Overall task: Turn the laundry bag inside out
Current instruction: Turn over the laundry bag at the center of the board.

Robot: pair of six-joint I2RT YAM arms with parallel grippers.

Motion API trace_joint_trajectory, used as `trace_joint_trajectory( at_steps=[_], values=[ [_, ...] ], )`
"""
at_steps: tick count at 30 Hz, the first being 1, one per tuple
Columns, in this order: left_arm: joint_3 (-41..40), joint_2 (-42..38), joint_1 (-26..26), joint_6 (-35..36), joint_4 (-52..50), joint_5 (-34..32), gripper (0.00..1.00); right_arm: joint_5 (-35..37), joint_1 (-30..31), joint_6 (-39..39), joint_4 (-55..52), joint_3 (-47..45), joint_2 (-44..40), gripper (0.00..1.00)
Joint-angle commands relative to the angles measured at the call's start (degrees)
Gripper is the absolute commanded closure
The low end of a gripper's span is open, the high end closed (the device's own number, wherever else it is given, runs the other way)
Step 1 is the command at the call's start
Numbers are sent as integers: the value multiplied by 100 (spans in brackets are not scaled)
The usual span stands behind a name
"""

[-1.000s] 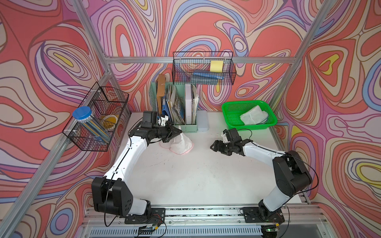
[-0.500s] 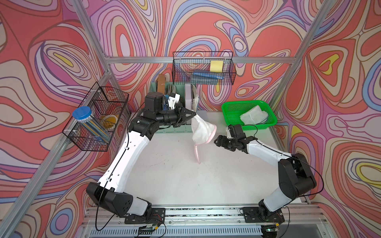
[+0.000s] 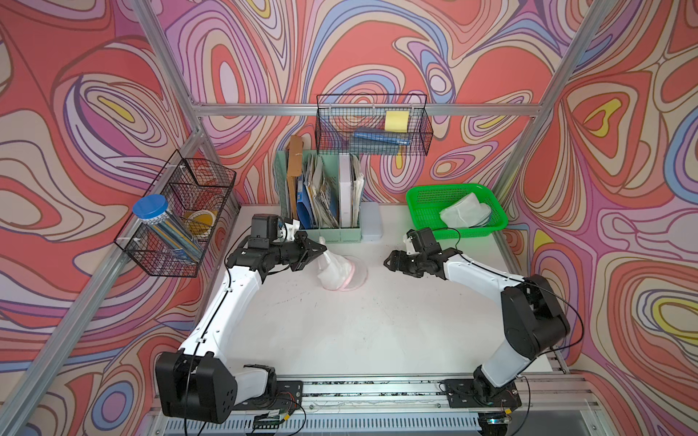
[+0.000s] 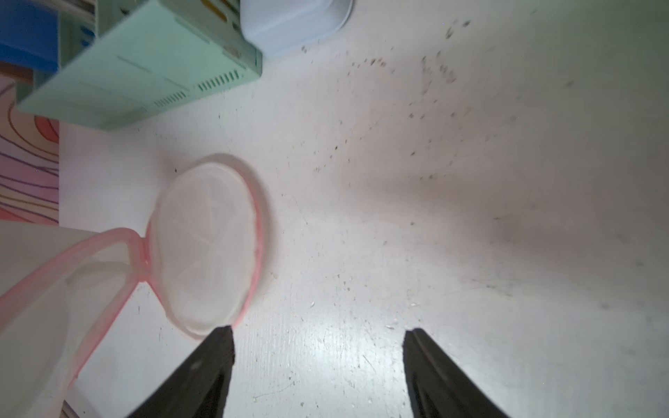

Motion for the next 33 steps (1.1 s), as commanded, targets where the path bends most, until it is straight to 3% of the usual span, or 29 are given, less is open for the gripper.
trace_joint_trajectory(
  at_steps=[1, 22, 24, 27, 29, 33],
  values=[
    [-164, -50, 94, 541, -81, 126, 100, -206, 221, 115, 66, 114, 407, 29],
    [-446, -94, 185, 477, -10, 104, 100, -1266, 1185, 1086, 1478, 1472, 2330, 33],
    [-463, -103, 186, 469, -3, 87, 100, -1282, 1223, 1129, 1483, 1602, 2455, 39],
    [-463, -111, 193, 455, -15, 58, 100, -1245, 1232, 1133, 1386, 1750, 2633, 79],
    [-411, -116, 193, 512, -105, 9, 100, -1032, 1219, 1090, 1278, 1720, 2577, 98],
    [-207, -111, 252, 869, -667, -395, 100, -520, 1067, 809, 919, 1482, 2019, 100]
  ],
)
